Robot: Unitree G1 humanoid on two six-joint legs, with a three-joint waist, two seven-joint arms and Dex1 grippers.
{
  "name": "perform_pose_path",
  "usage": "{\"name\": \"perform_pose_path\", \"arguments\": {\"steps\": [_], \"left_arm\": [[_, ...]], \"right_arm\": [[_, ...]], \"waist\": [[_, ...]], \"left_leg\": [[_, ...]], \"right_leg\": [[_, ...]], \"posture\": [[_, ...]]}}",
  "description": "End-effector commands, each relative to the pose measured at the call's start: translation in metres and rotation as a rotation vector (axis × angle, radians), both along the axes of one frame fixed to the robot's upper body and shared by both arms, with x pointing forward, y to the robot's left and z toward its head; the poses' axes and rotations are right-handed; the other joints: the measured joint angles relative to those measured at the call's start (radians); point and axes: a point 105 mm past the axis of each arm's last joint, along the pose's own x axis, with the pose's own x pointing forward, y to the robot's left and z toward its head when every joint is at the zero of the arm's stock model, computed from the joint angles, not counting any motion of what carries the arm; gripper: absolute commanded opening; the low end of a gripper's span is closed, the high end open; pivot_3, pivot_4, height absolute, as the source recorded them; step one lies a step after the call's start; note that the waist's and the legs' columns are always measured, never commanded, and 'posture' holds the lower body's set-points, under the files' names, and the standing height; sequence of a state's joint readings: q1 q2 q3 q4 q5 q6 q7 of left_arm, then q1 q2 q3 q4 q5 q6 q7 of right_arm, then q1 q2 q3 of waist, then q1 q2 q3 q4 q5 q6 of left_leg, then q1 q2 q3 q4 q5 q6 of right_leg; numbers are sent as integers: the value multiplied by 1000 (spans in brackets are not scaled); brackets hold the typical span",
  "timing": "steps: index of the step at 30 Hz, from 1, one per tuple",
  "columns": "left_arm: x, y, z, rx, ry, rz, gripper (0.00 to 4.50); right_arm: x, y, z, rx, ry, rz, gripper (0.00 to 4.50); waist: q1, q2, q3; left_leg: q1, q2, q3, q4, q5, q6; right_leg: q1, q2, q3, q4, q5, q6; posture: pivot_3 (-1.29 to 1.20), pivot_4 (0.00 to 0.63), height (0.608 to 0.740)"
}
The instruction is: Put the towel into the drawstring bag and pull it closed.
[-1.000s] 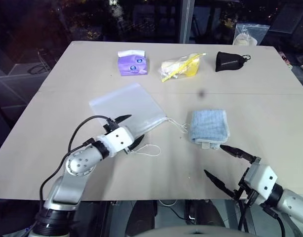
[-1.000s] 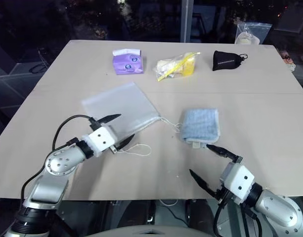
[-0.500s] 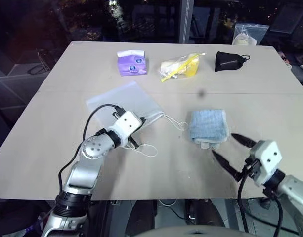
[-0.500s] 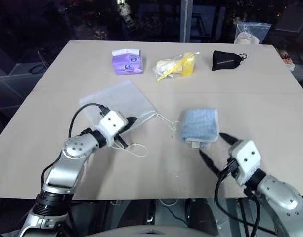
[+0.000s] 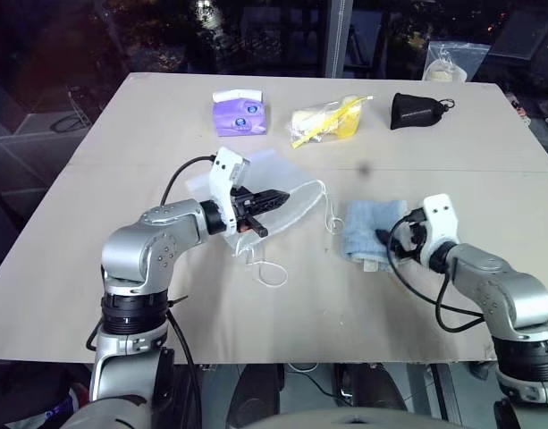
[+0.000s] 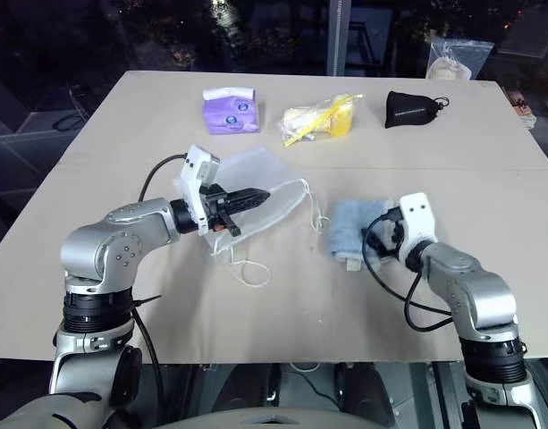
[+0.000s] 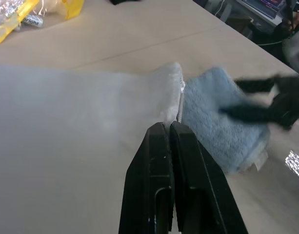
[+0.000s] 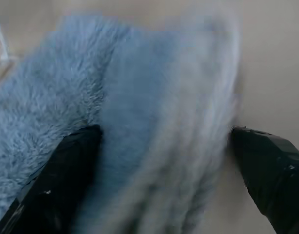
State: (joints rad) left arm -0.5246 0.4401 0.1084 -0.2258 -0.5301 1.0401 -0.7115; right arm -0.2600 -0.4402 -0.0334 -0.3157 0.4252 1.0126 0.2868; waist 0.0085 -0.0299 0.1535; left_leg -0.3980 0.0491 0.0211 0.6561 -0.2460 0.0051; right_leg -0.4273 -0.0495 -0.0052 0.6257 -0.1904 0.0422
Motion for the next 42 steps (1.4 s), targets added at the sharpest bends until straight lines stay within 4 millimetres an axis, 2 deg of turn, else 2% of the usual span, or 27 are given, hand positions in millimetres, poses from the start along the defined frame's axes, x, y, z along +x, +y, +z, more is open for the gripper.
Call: {"name": "perform_pose_path", "arguments": {"steps": [1,2,6,8,9,10,13,16,18,21,24,28,31,37,42], "left_arm": [[4,-8,12,-11,-48,-14,0],[5,-8,12,-14,-48,-11,0],[11,-9,13,-36,-33,6,0],[13,-9,12,-36,-28,9,0],[14,-10,12,-36,-26,7,0],[14,-11,11,-33,-24,5,0],[15,-15,11,-23,-24,-16,0],[14,-20,10,-12,-28,-40,0],[11,-25,13,-12,-36,-75,0],[2,-33,21,-44,-50,-137,0],[-9,-40,28,-72,-63,-197,0],[-16,-40,25,-57,-50,-220,0],[-21,-34,14,-3,-52,-227,0],[-28,-13,-12,67,-3,-181,0],[-29,-15,-8,5,30,-177,0]], "right_arm": [[-18,30,-22,84,130,174,3962],[-18,33,-22,80,122,194,3656],[-14,42,-12,52,-31,260,1755],[-19,49,5,119,-130,321,640],[-24,53,18,191,-179,356,233],[-30,58,31,275,-215,389,46],[-51,72,56,430,-269,503,46],[-67,88,58,457,-241,614,46],[-56,95,47,385,-214,582,46],[-20,102,26,252,-188,447,46],[6,108,8,156,-144,364,46],[20,117,4,95,-166,364,46],[23,127,9,170,-159,378,46],[23,143,37,646,-41,341,46],[21,163,40,725,4,391,46]], "waist": [[-7,-2,-1],[-14,-2,-1],[-28,-2,-1],[-28,-2,-1],[-26,-2,-1],[-25,-1,-1],[-23,0,1],[-22,1,1],[-22,0,1],[-25,0,1],[-24,1,1],[-24,1,1],[-26,1,1],[-28,1,2],[-22,1,2]], "left_leg": [[0,0,0,0,0,0],[0,0,0,0,0,0],[3,0,-2,-2,0,0],[3,1,-3,-2,0,0],[3,1,-3,-2,0,0],[3,0,-3,-2,0,0],[2,0,-3,-2,0,0],[1,0,-3,-2,0,0],[1,-1,-3,-2,0,0],[2,-1,-2,-2,0,0],[2,-2,-3,-1,0,0],[1,-2,-3,-1,0,0],[1,-2,-3,-2,0,0],[1,-1,-3,-3,0,0],[0,-1,-4,-3,0,0]], "right_leg": [[0,0,0,0,0,0],[0,0,0,0,0,0],[0,3,1,1,-1,1],[0,3,1,1,-2,3],[0,4,1,1,-2,3],[0,4,2,1,-2,3],[-1,4,2,1,-1,3],[-1,3,4,0,0,3],[-1,3,4,0,-2,3],[-1,3,5,1,-3,1],[-1,4,6,1,-3,0],[-1,4,6,1,1,1],[-1,4,6,0,1,1],[-3,5,7,2,1,1],[-3,5,7,1,1,0]], "posture": [[0,150,740],[0,150,740],[0,150,740],[0,150,740],[0,150,740],[0,150,740],[0,150,740],[0,150,740],[0,150,740],[0,150,740],[0,150,740],[0,150,740],[0,150,740],[0,150,740],[0,150,740]]}}
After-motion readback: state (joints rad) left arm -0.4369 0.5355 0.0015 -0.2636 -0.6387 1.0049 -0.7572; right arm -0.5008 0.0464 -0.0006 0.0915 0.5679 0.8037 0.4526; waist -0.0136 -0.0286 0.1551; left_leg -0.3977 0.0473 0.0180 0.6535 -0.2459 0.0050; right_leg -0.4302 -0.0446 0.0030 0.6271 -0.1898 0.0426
